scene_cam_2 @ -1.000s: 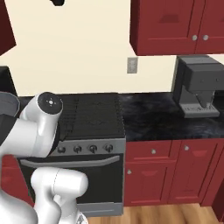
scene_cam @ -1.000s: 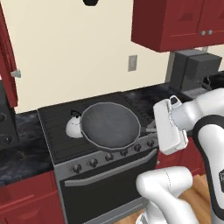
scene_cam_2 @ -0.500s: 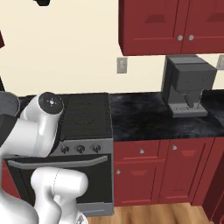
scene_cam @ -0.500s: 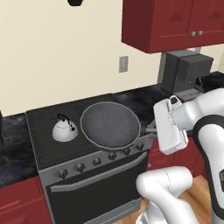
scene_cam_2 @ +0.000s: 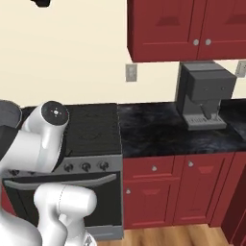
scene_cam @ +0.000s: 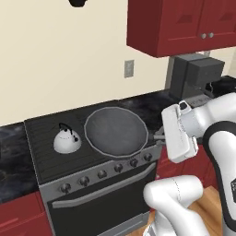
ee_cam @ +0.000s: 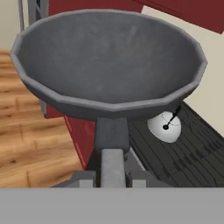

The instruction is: Pick the pan from the cabinet and place it on the stove. Then turn on the stove burner for the pan.

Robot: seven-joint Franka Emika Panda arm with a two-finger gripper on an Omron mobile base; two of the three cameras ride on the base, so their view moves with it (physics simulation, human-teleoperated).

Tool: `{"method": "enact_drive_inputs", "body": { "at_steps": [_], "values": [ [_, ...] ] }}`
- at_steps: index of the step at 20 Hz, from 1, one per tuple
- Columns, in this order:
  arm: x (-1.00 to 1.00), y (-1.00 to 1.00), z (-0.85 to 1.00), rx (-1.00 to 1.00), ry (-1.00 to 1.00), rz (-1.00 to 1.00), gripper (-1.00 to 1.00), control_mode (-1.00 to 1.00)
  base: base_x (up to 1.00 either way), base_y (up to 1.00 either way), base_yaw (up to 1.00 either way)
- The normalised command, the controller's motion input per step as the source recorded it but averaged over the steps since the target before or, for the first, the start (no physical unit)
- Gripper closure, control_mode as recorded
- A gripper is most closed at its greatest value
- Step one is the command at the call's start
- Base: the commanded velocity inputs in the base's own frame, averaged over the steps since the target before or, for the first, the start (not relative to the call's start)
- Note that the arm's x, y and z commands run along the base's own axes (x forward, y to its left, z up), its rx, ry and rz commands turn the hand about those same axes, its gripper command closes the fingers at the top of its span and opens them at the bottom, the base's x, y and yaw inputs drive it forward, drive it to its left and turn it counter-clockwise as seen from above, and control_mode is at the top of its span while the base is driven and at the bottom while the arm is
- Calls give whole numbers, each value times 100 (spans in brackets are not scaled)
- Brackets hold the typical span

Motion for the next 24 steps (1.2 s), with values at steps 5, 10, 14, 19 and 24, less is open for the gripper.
{"method": "enact_drive_inputs", "body": {
  "at_steps": [5,10,14,19,24],
  "values": [
    [0,0,0,0,0,0,100,100,44,0,-9],
    [0,0,0,0,0,0,100,100,46,0,-9],
    [0,0,0,0,0,0,100,100,42,0,-9],
    [0,0,0,0,0,0,100,100,24,7,-9],
    [0,0,0,0,0,0,100,100,13,23,-7]
  ]
}}
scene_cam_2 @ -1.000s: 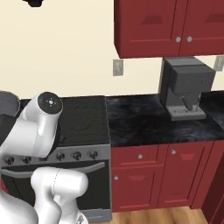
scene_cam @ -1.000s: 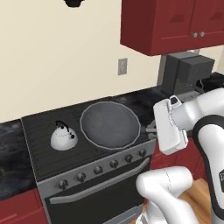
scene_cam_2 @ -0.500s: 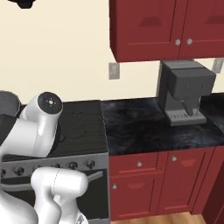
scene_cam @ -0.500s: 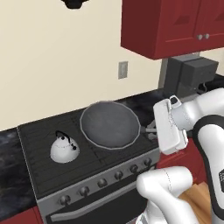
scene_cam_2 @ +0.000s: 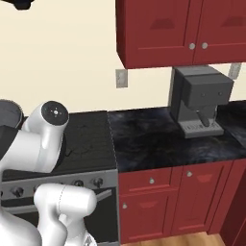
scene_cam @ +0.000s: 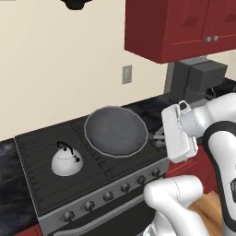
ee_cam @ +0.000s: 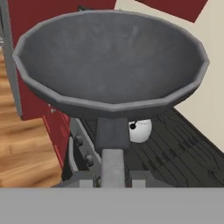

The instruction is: Pick the pan from the cabinet and place it on the stove. Then turn on the stove burner for the pan.

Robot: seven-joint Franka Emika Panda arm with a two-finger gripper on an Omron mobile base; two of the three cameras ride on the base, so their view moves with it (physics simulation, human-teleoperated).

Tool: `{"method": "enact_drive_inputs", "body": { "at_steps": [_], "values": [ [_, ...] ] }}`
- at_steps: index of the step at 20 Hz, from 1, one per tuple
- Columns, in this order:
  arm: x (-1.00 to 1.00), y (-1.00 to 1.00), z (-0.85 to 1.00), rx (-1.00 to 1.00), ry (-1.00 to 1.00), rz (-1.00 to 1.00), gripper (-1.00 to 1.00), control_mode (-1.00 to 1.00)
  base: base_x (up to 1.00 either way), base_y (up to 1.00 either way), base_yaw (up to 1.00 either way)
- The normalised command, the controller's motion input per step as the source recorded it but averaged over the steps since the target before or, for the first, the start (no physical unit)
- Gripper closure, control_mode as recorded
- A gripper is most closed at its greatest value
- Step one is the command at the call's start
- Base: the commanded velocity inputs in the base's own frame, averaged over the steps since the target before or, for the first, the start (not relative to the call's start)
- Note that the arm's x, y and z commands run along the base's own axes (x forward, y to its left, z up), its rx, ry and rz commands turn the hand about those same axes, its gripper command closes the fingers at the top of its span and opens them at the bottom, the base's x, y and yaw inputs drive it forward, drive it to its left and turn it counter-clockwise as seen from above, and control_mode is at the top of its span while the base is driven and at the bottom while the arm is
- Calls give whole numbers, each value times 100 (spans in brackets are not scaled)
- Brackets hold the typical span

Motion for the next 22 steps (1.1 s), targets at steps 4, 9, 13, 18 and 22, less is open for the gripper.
{"method": "enact_drive_inputs", "body": {
  "at_steps": [4,9,13,18,22],
  "values": [
    [0,0,0,0,0,0,100,100,16,30,-5],
    [0,0,0,0,0,0,100,100,-6,35,2],
    [0,0,0,0,0,0,100,100,-24,24,10],
    [0,0,0,0,0,0,100,100,-9,17,17],
    [0,0,0,0,0,0,100,100,-12,19,22]
  ]
}}
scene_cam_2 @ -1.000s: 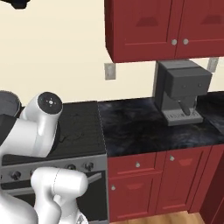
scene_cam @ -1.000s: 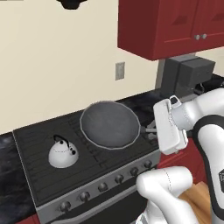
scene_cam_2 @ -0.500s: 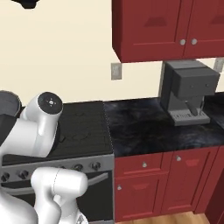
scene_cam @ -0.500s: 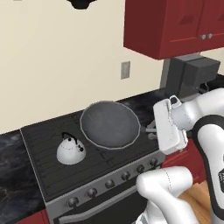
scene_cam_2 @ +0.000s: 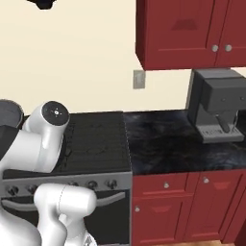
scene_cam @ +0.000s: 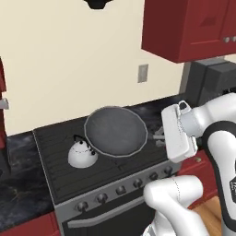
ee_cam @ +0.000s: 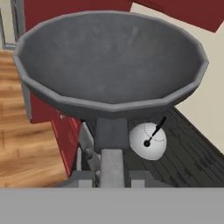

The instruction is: Pick the pan from the cabinet and place it on the stove. Then turn on the stove burner for the pan.

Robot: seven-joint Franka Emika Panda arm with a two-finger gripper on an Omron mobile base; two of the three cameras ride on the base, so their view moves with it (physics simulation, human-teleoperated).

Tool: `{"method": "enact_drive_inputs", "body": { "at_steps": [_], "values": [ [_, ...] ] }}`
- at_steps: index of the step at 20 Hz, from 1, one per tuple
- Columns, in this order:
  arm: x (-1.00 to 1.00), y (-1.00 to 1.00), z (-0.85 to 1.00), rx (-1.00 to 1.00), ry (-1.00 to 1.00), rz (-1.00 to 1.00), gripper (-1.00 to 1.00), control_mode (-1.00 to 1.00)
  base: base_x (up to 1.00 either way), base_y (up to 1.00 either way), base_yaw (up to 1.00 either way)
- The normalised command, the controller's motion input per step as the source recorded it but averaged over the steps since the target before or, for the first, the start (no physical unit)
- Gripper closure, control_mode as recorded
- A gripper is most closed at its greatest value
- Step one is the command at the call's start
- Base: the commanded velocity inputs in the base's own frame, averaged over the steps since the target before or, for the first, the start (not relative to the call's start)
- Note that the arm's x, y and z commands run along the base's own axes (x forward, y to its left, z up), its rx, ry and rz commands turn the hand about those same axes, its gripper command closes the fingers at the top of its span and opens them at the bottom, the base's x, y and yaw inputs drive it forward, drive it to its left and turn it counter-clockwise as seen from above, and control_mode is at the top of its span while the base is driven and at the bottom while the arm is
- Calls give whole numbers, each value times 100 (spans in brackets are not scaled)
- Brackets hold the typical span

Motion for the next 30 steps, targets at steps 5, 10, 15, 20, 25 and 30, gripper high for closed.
{"method": "enact_drive_inputs", "body": {
  "at_steps": [5,10,15,20,25,30],
  "values": [
    [0,0,0,0,0,0,100,100,-55,4,15],
    [0,0,0,0,0,0,100,100,-81,0,11],
    [0,0,0,0,0,0,100,100,-31,22,15],
    [0,0,0,0,0,0,100,100,14,31,21],
    [0,0,0,0,0,0,100,100,18,39,21],
    [0,0,0,0,0,0,100,100,34,40,18]
  ]
}}
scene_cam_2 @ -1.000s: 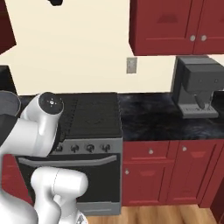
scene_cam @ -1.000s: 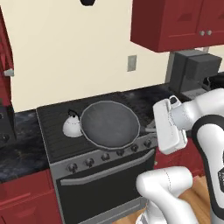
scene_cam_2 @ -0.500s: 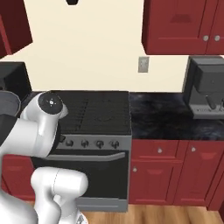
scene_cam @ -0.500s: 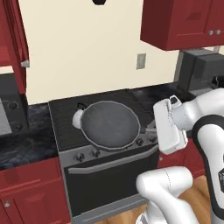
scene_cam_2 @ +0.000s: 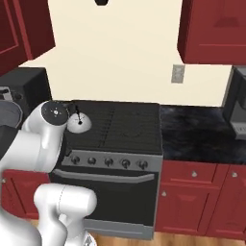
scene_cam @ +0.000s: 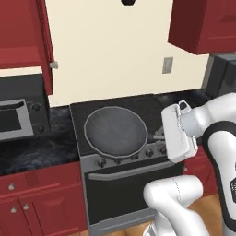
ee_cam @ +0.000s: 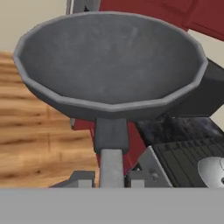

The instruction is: Pick the pan from the cabinet and place it on the stove. Then turn on the stove burner for the pan.

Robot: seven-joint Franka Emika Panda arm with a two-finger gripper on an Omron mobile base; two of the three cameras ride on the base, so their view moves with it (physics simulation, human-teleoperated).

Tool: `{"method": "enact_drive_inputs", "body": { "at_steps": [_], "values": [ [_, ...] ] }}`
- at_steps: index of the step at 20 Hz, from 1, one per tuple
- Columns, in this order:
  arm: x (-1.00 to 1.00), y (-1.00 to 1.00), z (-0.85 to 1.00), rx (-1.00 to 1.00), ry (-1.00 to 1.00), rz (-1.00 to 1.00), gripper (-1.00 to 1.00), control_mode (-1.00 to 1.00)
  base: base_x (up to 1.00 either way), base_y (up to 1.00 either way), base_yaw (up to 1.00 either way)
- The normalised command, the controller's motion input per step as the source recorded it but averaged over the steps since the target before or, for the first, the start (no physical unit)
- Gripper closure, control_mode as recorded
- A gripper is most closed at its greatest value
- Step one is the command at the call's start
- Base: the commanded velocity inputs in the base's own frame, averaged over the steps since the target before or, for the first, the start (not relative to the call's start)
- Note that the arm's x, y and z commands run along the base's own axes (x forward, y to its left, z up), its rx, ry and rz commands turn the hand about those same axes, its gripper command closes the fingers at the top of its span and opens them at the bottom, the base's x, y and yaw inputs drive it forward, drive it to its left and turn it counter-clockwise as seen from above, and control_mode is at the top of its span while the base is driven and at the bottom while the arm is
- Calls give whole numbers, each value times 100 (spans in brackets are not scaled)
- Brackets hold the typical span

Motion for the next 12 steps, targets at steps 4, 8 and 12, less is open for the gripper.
{"method": "enact_drive_inputs", "body": {
  "at_steps": [4,8,12],
  "values": [
    [0,0,0,0,0,0,100,100,70,4,11],
    [0,0,0,0,0,0,100,100,66,0,10],
    [0,0,0,0,0,0,100,100,48,0,9]
  ]
}}
